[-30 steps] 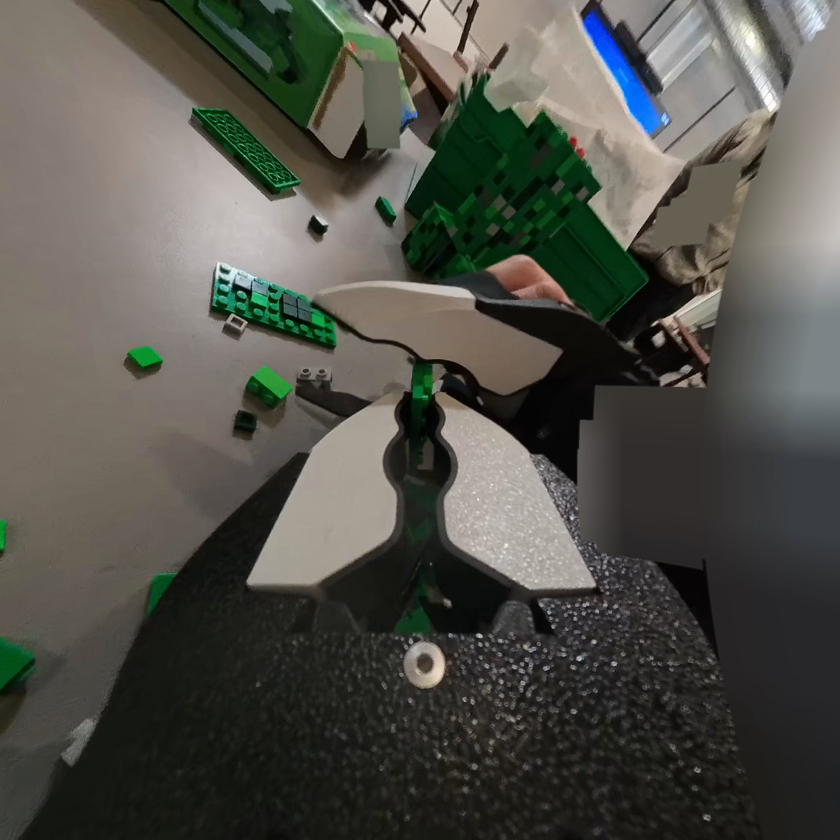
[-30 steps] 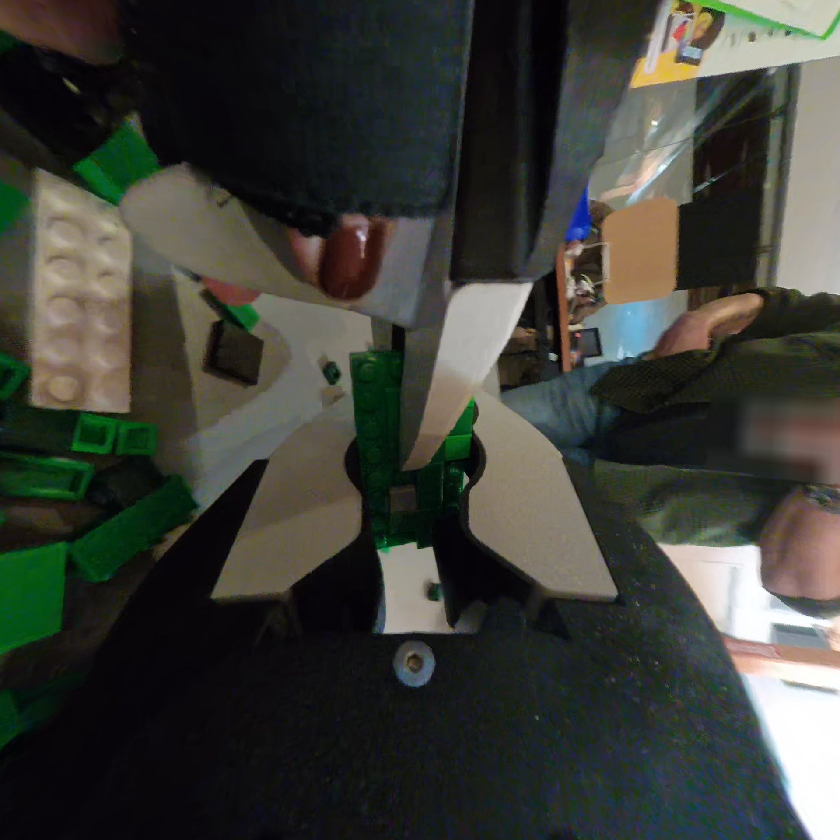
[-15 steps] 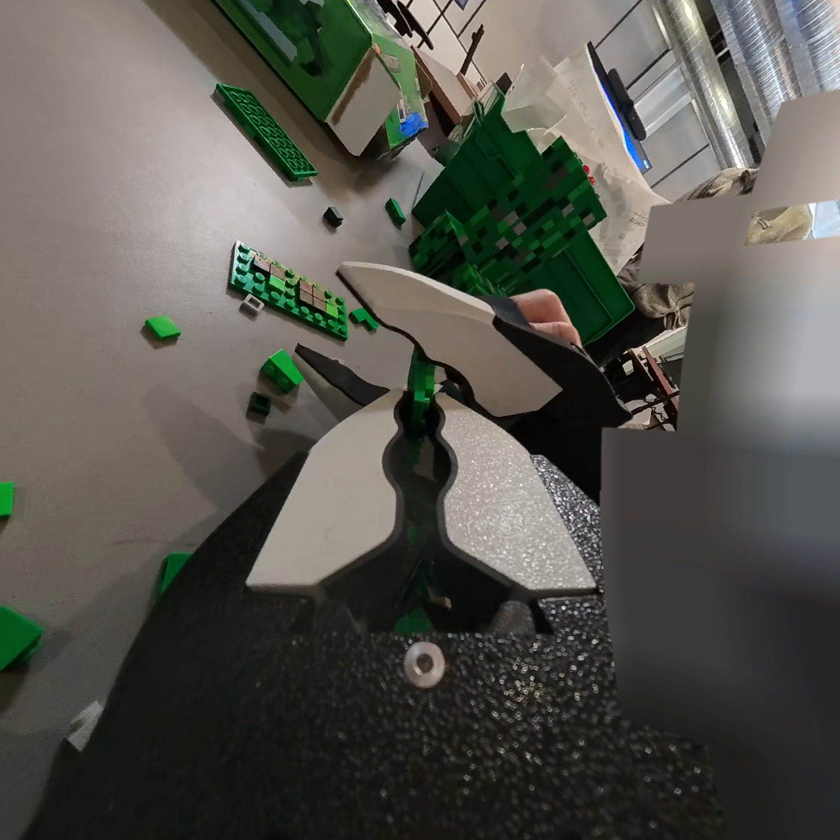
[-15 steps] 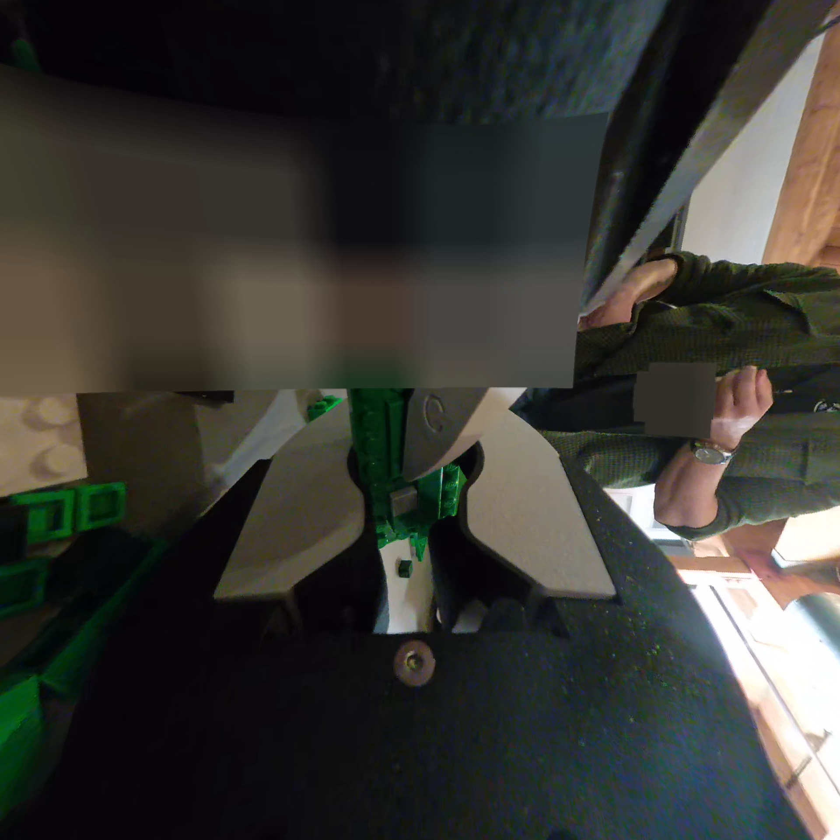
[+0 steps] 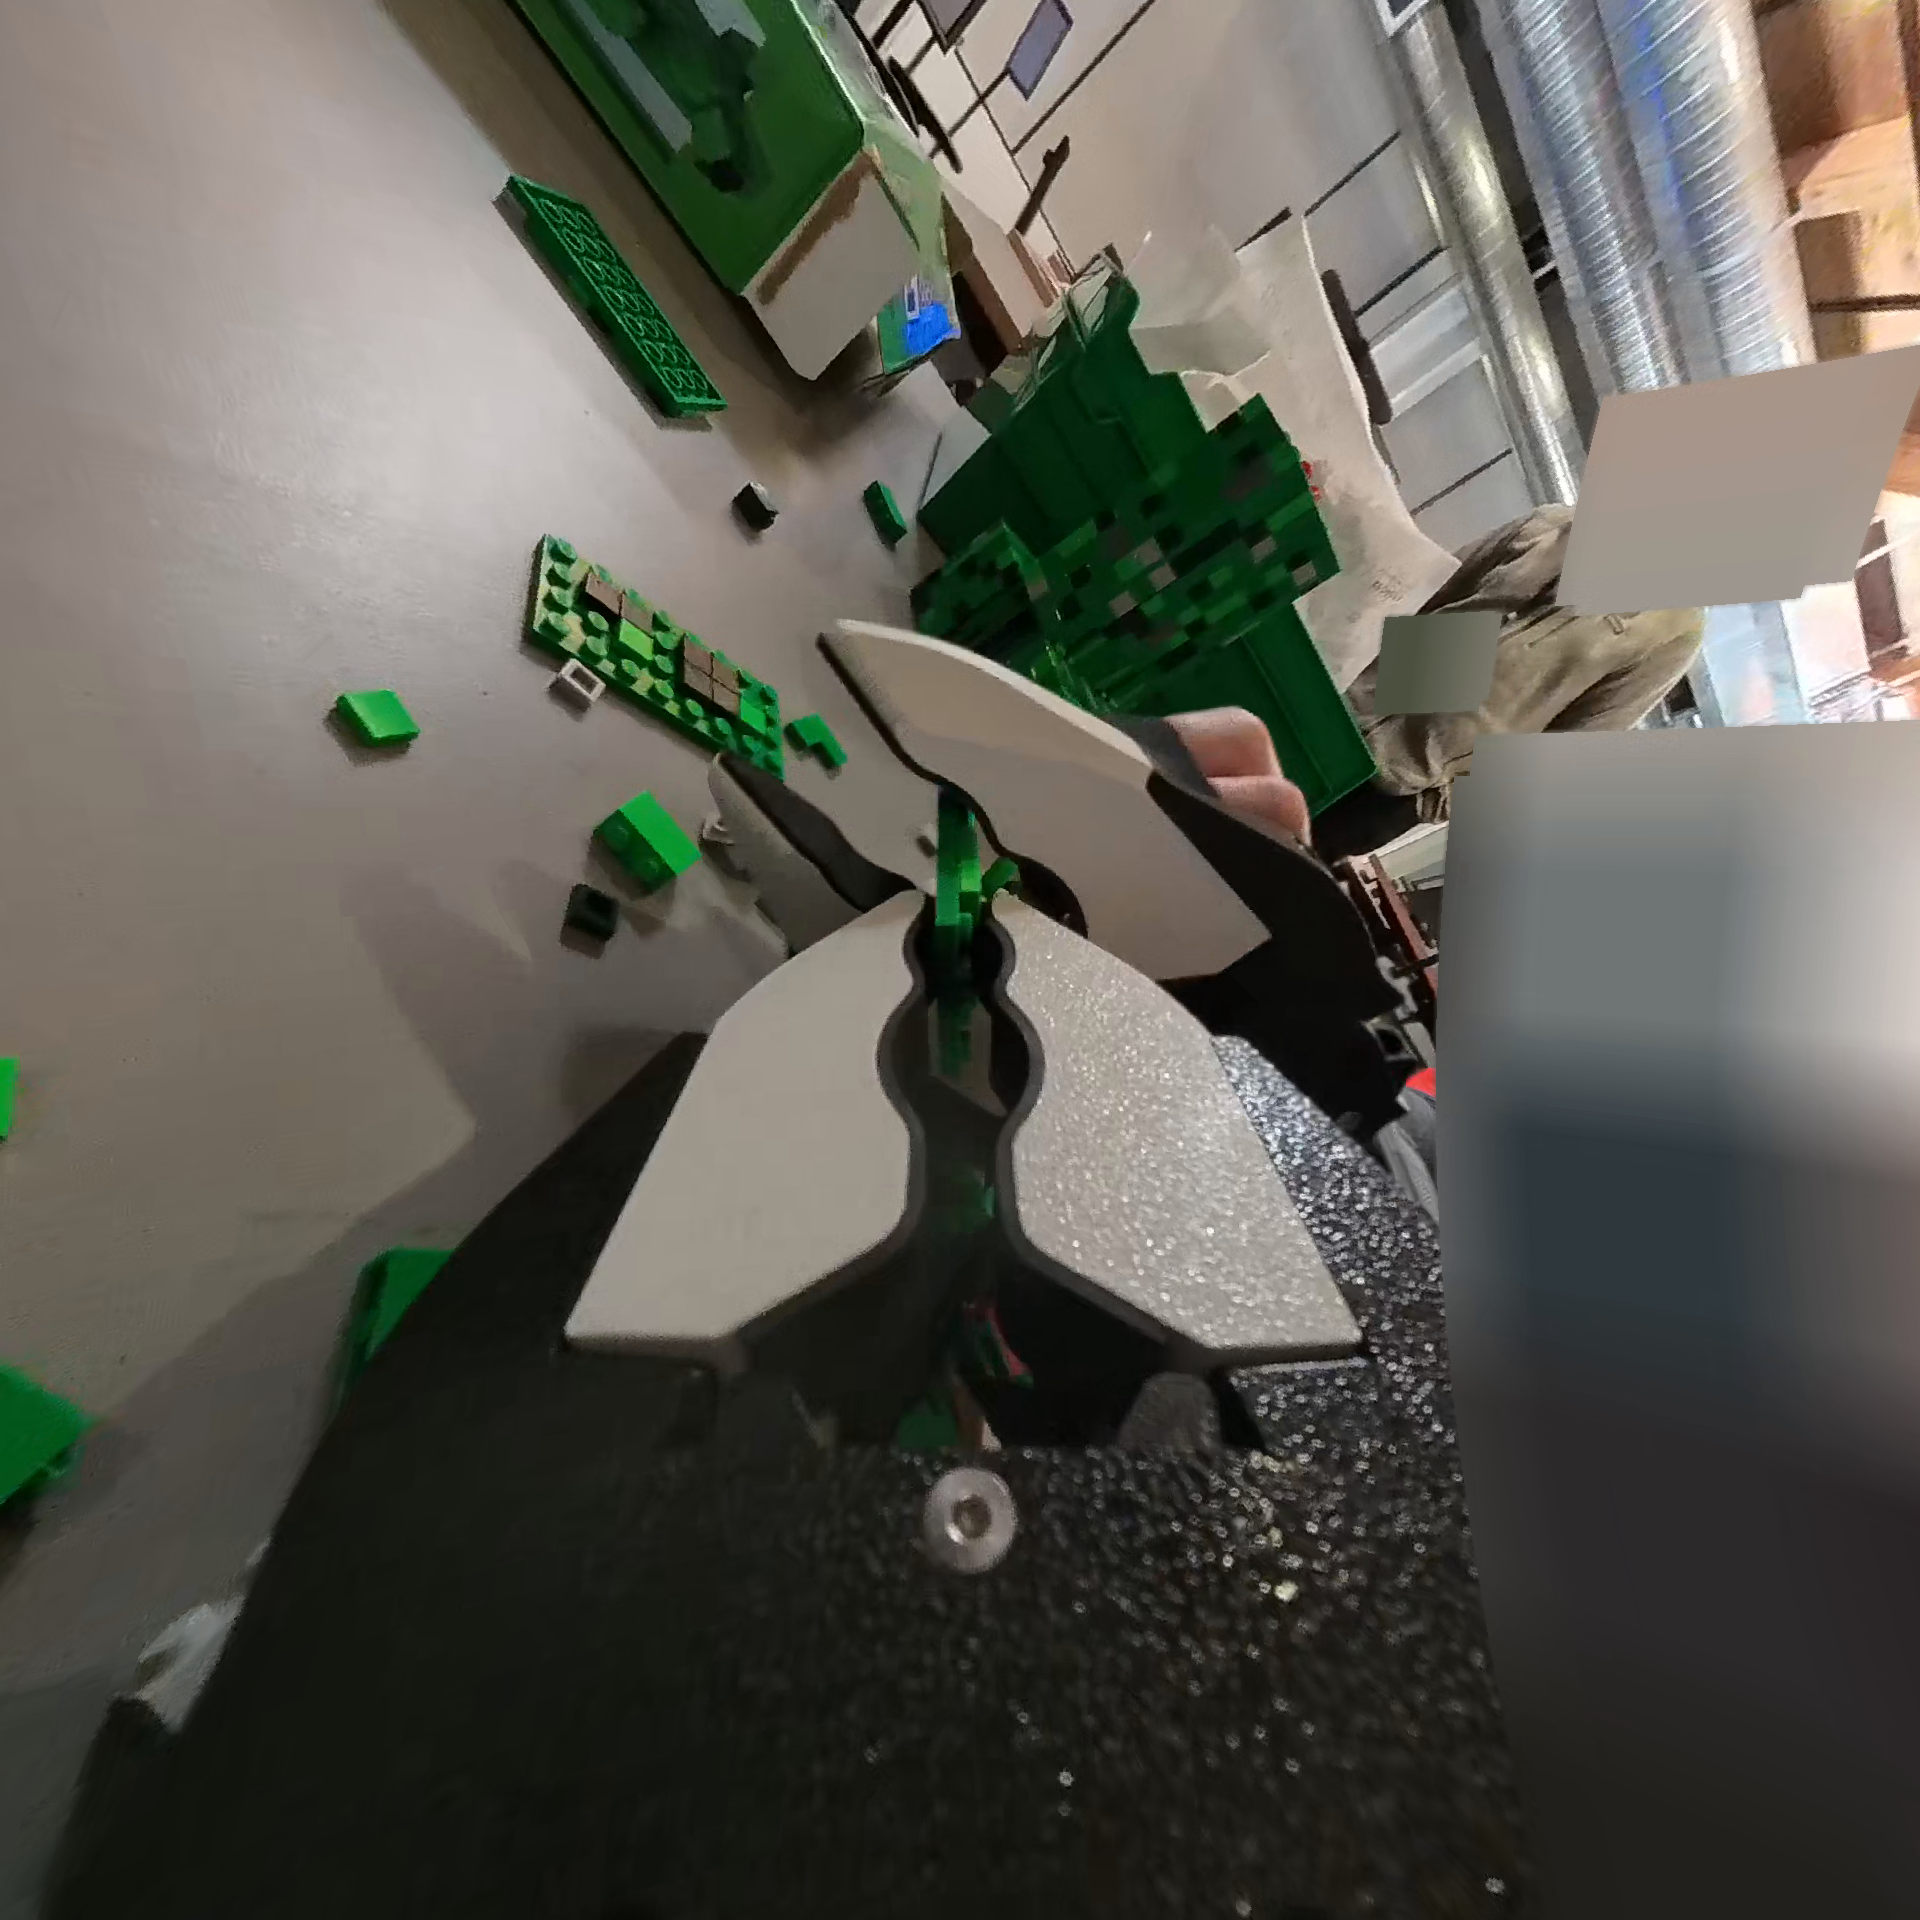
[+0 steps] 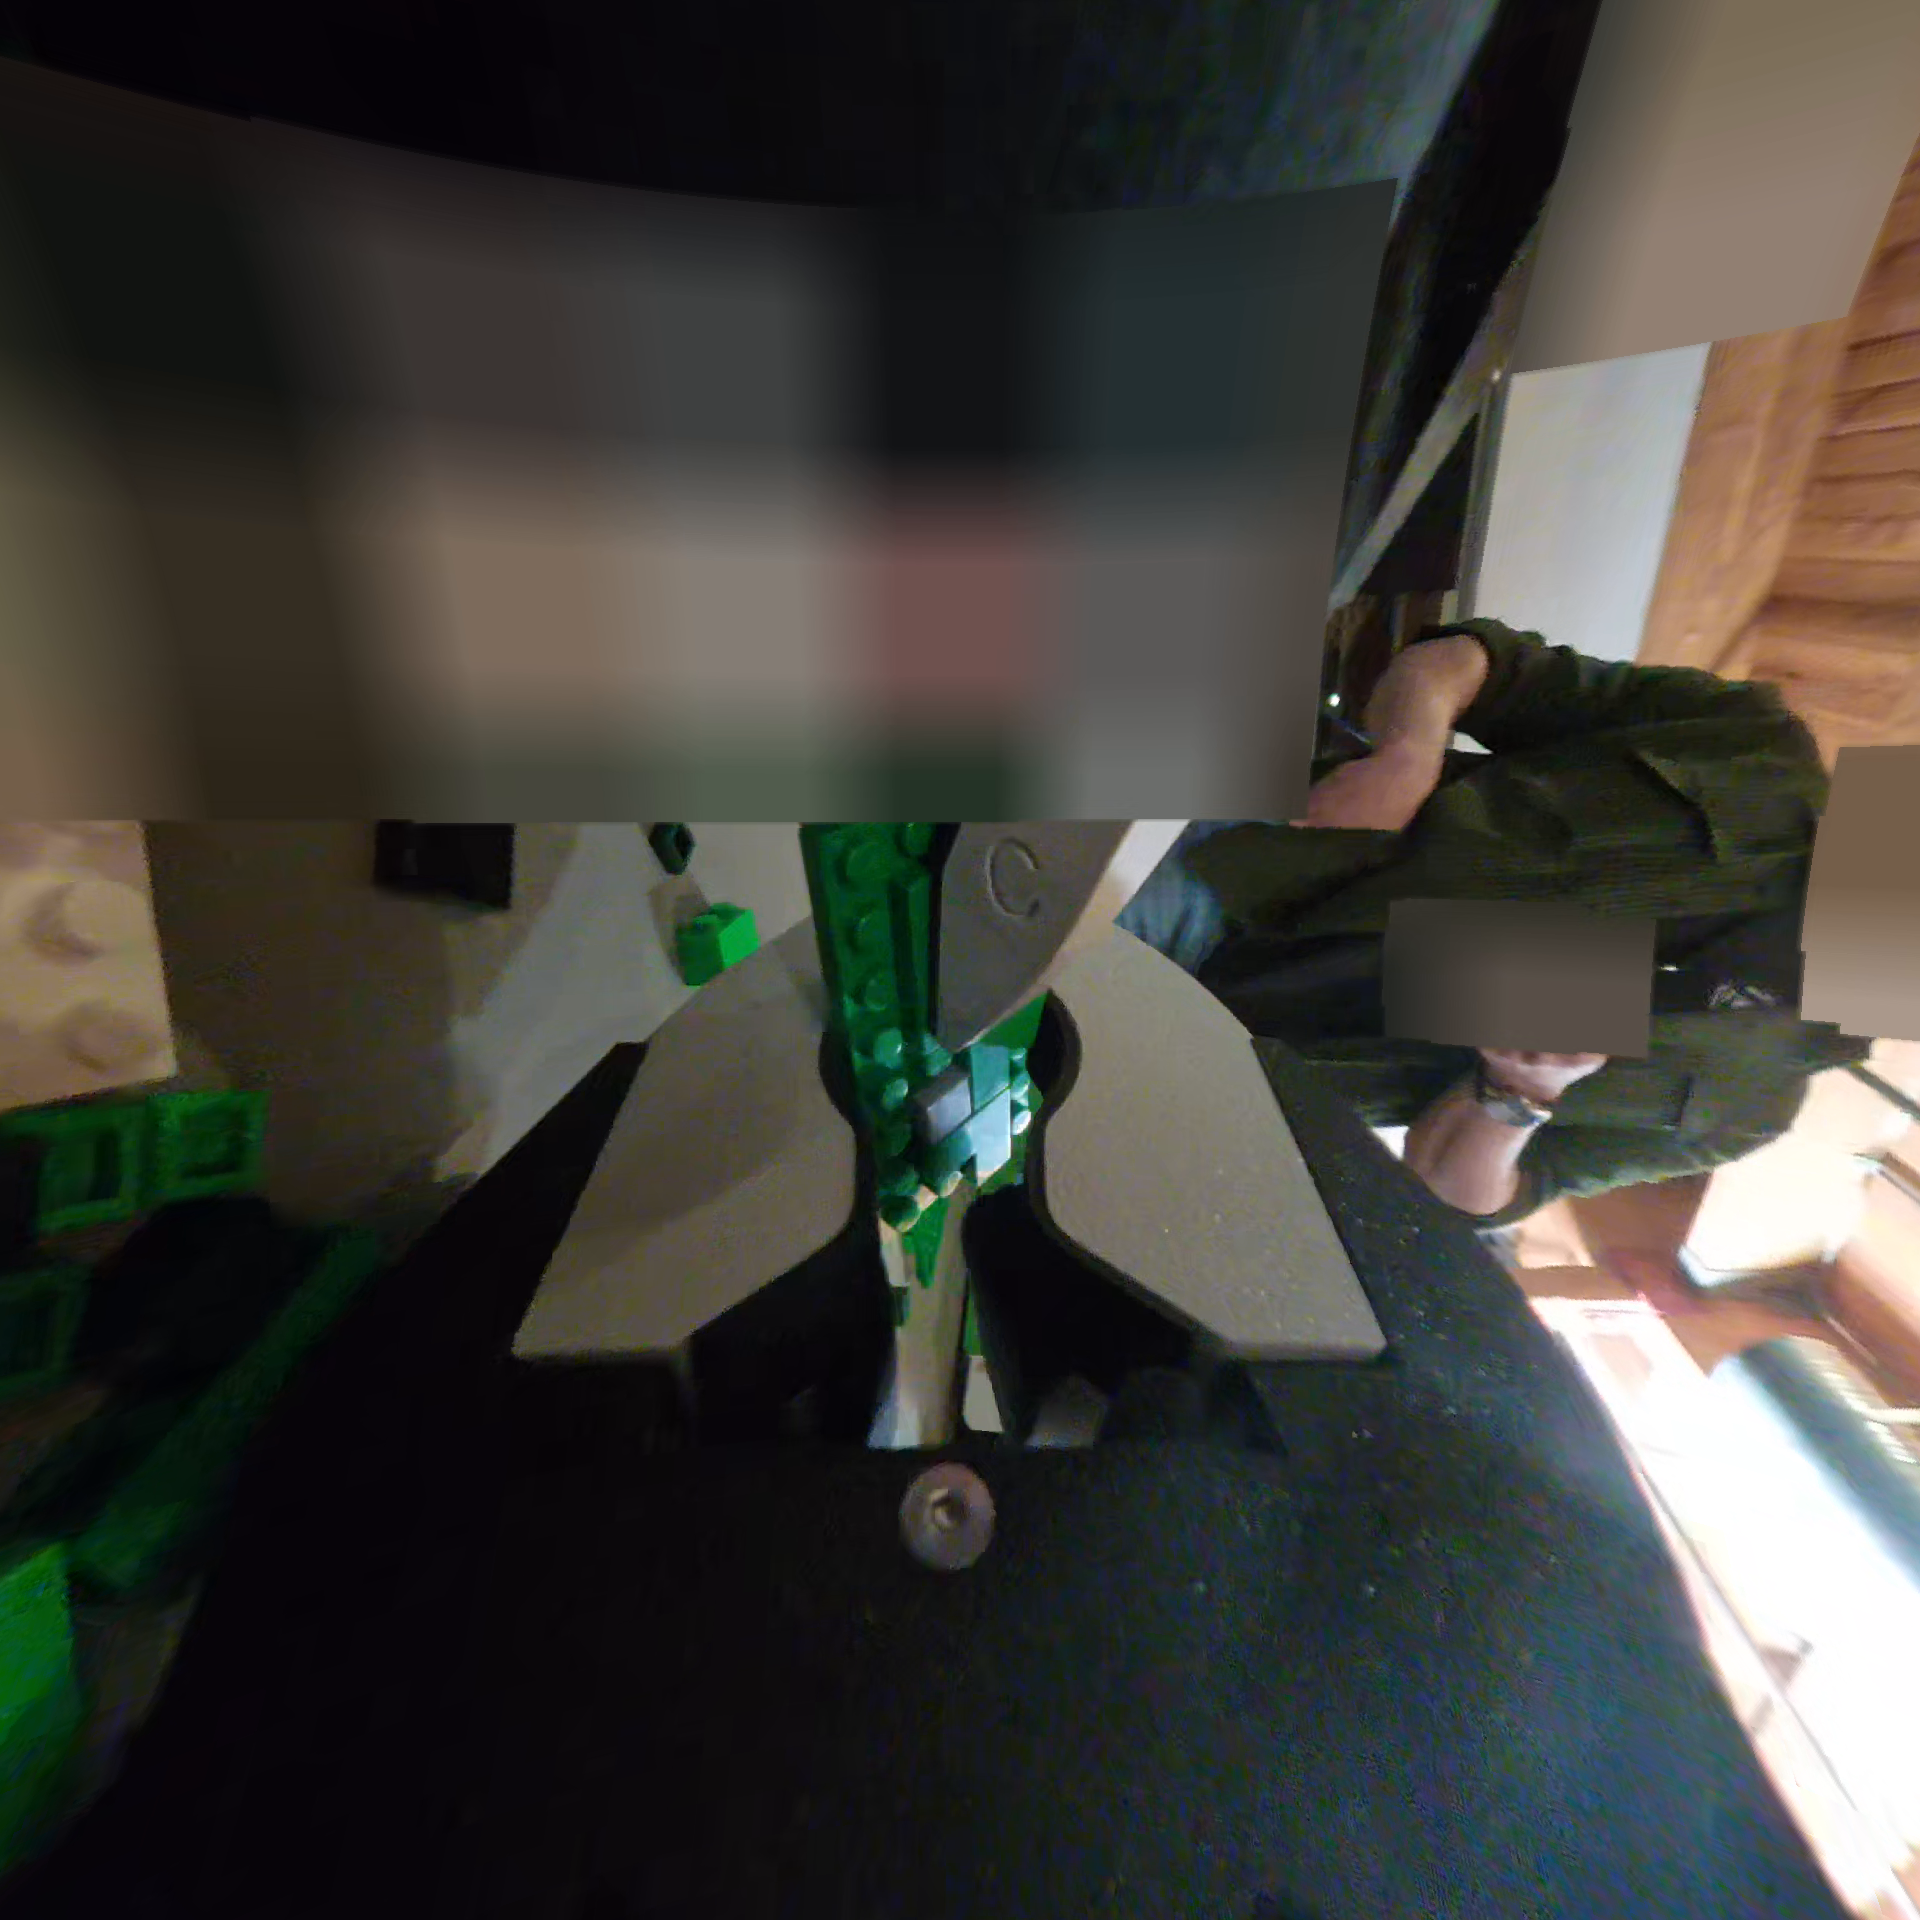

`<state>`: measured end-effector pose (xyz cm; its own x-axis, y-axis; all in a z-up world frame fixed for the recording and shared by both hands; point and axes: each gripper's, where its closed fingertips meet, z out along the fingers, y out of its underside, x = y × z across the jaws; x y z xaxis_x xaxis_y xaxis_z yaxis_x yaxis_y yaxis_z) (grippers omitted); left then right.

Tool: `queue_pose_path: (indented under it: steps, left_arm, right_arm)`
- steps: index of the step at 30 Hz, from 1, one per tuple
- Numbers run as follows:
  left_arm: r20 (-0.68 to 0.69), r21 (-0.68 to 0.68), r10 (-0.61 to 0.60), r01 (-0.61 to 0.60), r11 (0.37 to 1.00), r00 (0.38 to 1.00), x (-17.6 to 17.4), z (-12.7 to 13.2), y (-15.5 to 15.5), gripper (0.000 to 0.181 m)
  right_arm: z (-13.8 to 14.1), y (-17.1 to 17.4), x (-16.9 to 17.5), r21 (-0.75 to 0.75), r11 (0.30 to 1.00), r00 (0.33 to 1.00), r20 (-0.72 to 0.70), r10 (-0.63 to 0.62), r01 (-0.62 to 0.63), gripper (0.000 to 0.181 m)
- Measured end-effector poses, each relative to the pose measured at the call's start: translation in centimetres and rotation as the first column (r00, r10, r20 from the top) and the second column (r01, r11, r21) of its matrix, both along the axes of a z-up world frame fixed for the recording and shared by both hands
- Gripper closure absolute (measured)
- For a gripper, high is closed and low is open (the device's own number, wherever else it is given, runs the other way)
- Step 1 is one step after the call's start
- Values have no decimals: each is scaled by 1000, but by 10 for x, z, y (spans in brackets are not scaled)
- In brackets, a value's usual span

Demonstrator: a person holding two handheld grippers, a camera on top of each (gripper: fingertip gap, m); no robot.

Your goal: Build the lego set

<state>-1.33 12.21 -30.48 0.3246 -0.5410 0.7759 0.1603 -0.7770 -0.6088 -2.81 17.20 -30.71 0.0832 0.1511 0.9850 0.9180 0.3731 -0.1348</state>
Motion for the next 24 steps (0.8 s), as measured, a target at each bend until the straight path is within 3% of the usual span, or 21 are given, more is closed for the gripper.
queue_pose_path:
  steps: [7, 12, 15, 19, 24]
  left_arm:
    - [-58, 63, 36, -32, 997, 998, -2, -1, 3, 176]
    - [-41, 64, 40, -37, 997, 998, -3, 1, 4, 176]
    - [-56, 74, 6, -2, 997, 998, 1, 0, 0, 176]
    - [-121, 106, -55, 68, 992, 991, 9, -4, -8, 176]
    - [-155, 134, -86, 107, 985, 984, 14, -5, -13, 176]
  right_arm:
    - [-16, 2, 17, -272, 962, 996, -87, -17, -8, 140]
    - [-18, 2, 26, -363, 931, 992, -128, -16, -32, 131]
    - [-17, 0, 21, -344, 937, 994, -104, 24, -58, 130]
    - [-15, -21, 1, -279, 941, 981, -32, 192, -193, 132]
    - [-18, -25, -6, -296, 934, 979, -14, 204, -198, 133]
